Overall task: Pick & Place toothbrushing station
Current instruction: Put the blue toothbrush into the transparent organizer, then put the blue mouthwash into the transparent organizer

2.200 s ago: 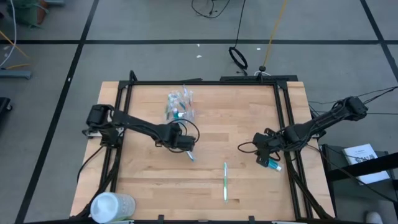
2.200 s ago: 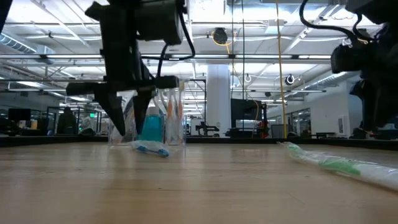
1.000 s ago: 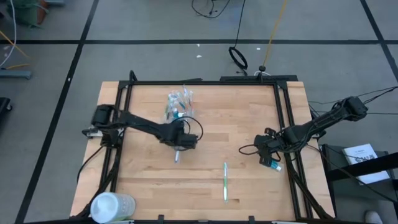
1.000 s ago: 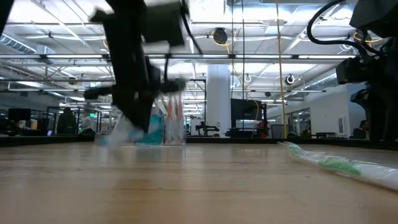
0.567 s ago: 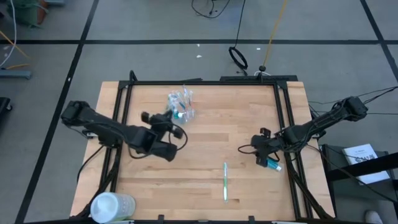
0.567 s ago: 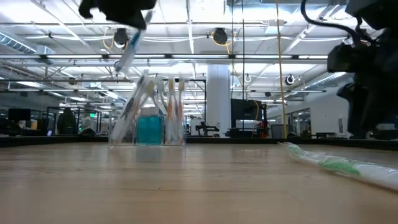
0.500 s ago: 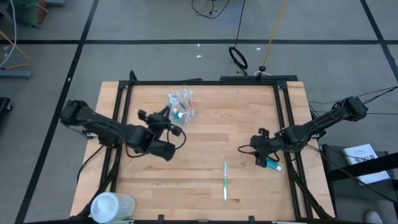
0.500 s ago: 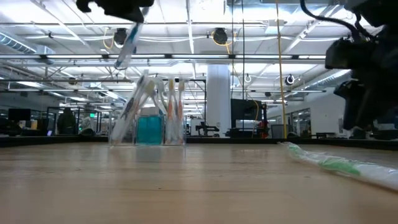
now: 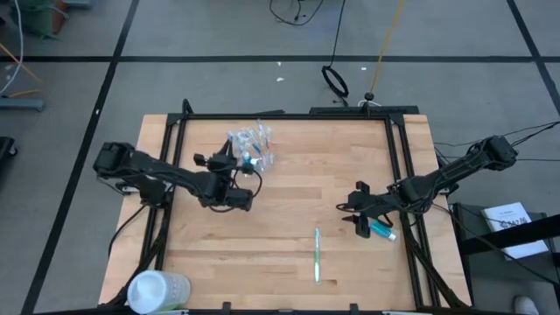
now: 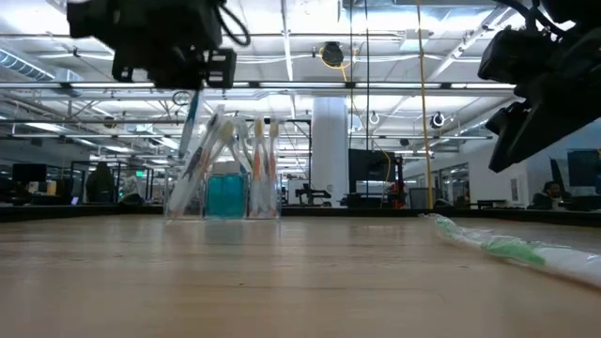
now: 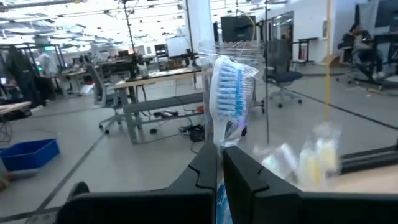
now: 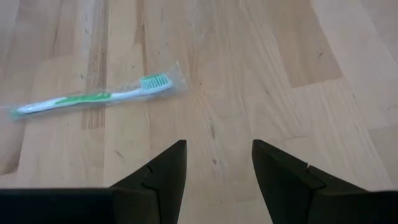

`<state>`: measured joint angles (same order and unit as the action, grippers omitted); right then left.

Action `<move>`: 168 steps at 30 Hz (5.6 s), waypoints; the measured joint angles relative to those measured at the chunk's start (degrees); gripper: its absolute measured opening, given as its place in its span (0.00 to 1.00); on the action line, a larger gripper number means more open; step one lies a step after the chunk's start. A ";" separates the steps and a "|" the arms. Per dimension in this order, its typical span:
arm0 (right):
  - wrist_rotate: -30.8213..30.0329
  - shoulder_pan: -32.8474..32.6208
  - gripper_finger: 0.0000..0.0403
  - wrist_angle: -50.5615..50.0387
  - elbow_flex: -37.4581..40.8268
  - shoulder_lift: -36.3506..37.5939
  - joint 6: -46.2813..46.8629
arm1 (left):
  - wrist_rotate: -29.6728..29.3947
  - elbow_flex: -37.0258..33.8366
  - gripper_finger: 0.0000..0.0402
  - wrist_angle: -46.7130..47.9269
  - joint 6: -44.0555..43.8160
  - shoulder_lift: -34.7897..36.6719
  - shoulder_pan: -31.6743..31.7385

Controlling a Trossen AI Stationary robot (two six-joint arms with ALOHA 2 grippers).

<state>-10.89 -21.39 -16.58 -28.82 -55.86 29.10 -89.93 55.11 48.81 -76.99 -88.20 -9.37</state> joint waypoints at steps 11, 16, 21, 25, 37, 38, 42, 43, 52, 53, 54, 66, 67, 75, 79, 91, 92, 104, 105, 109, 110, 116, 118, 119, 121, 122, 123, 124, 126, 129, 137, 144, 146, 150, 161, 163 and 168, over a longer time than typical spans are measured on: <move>-4.18 0.04 0.43 2.20 0.00 0.00 -3.72 | 4.90 -5.75 0.07 -11.89 3.11 -6.43 1.08; -4.13 0.04 0.43 1.99 0.00 0.00 -3.17 | 15.28 -5.72 0.07 -12.10 7.65 -6.85 1.79; -4.11 0.02 0.43 2.03 0.00 0.00 -3.02 | 21.14 -5.68 0.07 -12.52 7.92 -6.52 2.83; -4.10 0.02 0.43 2.01 0.00 0.00 -2.82 | 21.51 -5.68 0.08 -12.69 7.31 -6.54 4.01; -4.08 0.02 0.43 2.01 0.00 0.00 -2.80 | 27.71 -5.60 0.35 -12.09 12.04 -5.57 6.23; -4.07 0.02 0.43 2.00 0.00 0.00 -2.80 | 28.09 -5.29 0.38 -11.88 12.00 -5.26 6.00; -4.07 0.02 0.43 2.01 0.02 0.00 -2.80 | 31.79 -3.19 0.49 -9.27 12.63 -1.76 4.29; -4.06 0.02 0.43 1.98 0.02 0.00 -2.80 | 32.48 -2.55 0.51 -8.13 12.80 -0.61 3.95; -4.07 0.00 0.43 2.08 0.02 0.00 -2.78 | 42.51 -1.24 0.51 -6.29 16.65 9.31 3.43; -4.04 -0.08 0.43 2.02 0.02 0.00 -2.75 | 42.70 -1.24 0.50 -6.07 16.36 9.93 3.43; -3.93 -0.11 0.43 1.81 0.02 0.00 -2.47 | 42.47 -1.24 0.49 -6.11 16.16 10.49 3.43; 22.55 -1.67 0.43 -22.60 0.02 4.89 19.14 | 40.86 -1.24 0.40 -7.19 19.24 11.24 2.03; 23.68 -2.26 0.42 -25.67 0.02 5.14 21.72 | 40.92 -1.24 0.40 -7.27 18.79 11.23 2.03; 27.35 -7.75 0.36 -37.04 0.11 5.42 31.60 | 40.86 -1.24 0.41 -15.65 22.33 11.25 2.11; 28.97 -10.21 0.35 -35.87 0.09 5.40 38.66 | 40.83 -1.24 0.41 -22.52 29.93 11.25 2.75; 28.28 -18.03 0.34 -24.49 5.31 3.40 40.45 | 40.92 -1.24 0.40 -32.95 45.67 11.25 5.85; 28.30 -18.54 0.34 -22.87 6.34 3.07 41.23 | 40.92 -1.24 0.40 -32.84 45.75 11.25 6.13; 21.45 -20.09 0.26 -20.31 9.22 2.27 39.42 | 41.97 -1.24 0.40 -32.39 49.82 11.25 8.57; 21.00 -20.09 0.24 -20.11 9.25 2.27 39.41 | 41.99 -1.24 0.40 -32.39 50.40 11.25 8.66; 19.61 -20.09 0.21 -19.32 9.29 2.26 39.46 | 41.99 -1.24 0.40 -32.39 52.14 11.25 8.66; 19.19 -20.07 0.21 -19.27 9.01 2.25 39.50 | 41.99 -1.24 0.40 -32.39 52.50 11.25 8.66; 11.49 -19.89 0.23 -19.73 4.81 2.01 36.15 | 41.99 -1.24 0.40 -32.41 52.71 11.25 8.66; 5.08 -19.59 0.23 -19.56 2.89 1.99 33.57 | 41.99 -1.24 0.40 -32.45 52.72 11.25 8.66; 2.67 -19.69 0.23 -19.10 2.22 2.14 31.87 | 42.04 -1.24 0.40 -32.56 52.66 11.25 8.66; -1.24 -19.34 0.23 -17.15 1.15 2.00 27.69 | 42.04 -1.24 0.40 -32.69 52.73 11.25 8.66; -2.90 -18.76 0.23 -15.61 0.96 2.03 24.99 | 42.07 -1.24 0.40 -32.84 52.94 11.25 8.66; -4.93 -18.16 0.23 -14.13 0.82 2.07 22.02 | 42.11 -1.24 0.40 -33.09 53.16 11.25 8.66; -6.96 -17.38 0.23 -12.84 0.81 2.08 19.23 | 42.12 -1.24 0.40 -33.08 53.44 11.25 8.66; -10.82 -15.28 0.23 -9.83 0.92 1.97 13.09 | 42.12 -1.24 0.40 -33.33 54.54 11.25 8.66; -16.47 -11.06 0.23 -2.23 0.81 1.99 0.84 | 42.09 -1.24 0.40 -34.61 57.63 11.25 8.66; -15.13 3.78 0.23 25.62 0.81 -2.22 -40.40 | 41.44 -1.24 0.40 -44.25 72.30 14.53 8.66; -8.75 13.11 0.23 37.27 -5.19 -15.85 -63.29 | 44.01 -1.22 0.40 -44.43 76.73 24.78 8.37; -8.77 14.68 0.23 37.42 -8.38 -20.02 -69.22 | 48.55 -1.22 0.40 -42.71 74.48 26.39 8.36; -10.23 16.46 0.23 40.42 -13.20 -26.90 -84.32 | 59.52 -1.22 0.40 -39.07 68.33 27.05 8.33; -13.07 16.06 0.23 65.68 -13.88 -39.54 -126.53 | 74.43 -1.22 0.40 -38.42 43.04 20.14 8.27; -12.92 16.02 0.23 69.48 -13.88 -41.02 -132.24 | 74.95 -1.22 0.40 -38.00 40.07 18.20 8.27; -13.03 16.20 0.23 73.21 -13.86 -43.11 -141.06 | 75.12 -1.22 0.40 -38.59 32.30 13.42 7.74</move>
<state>-23.92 -5.19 56.63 -42.68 -98.96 -111.95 -14.81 53.89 10.22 -44.68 -74.78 -1.63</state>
